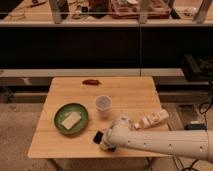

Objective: Place the eraser in the ceramic cup

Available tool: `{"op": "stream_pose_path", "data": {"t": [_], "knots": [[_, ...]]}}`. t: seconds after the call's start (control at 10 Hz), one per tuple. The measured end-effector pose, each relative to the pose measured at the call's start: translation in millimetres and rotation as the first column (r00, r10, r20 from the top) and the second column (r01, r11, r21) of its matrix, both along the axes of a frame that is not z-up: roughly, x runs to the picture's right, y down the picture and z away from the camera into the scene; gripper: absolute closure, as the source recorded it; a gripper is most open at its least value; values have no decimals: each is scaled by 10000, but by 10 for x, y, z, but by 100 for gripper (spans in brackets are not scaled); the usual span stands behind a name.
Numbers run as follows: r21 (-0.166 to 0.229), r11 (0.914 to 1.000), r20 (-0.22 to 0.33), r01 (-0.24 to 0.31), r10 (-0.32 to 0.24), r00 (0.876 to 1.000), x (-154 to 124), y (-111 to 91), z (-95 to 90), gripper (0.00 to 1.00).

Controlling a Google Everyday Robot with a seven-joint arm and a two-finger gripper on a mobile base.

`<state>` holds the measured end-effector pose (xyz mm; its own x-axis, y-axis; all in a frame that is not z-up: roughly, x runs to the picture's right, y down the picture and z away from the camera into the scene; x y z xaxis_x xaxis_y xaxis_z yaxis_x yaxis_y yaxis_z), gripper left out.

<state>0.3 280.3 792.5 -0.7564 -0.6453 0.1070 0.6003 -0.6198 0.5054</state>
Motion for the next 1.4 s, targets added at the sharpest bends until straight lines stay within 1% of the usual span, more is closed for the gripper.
{"op": "stream_pose_path", "data": {"t": [0.1,0.2,0.4,0.5,0.6,0.7,1.0,1.3,1.4], "knots": [[0,10000,-2,-6,6,10000,0,-2,1,55],[1,10000,-3,-10,10,10000,1,-4,1,62],[8,10000,-7,-24,24,10000,2,-11,2,85],[10,10000,-15,-34,34,10000,7,-12,2,94],[12,10000,-21,-44,44,10000,11,-13,2,99],[16,10000,-25,-51,51,10000,13,-17,3,100],[-54,10000,23,-41,41,10000,-16,-2,-14,100],[8,10000,7,-11,11,10000,-6,-18,-9,100],[110,9999,-48,10,-9,10000,33,-48,-33,100]]}}
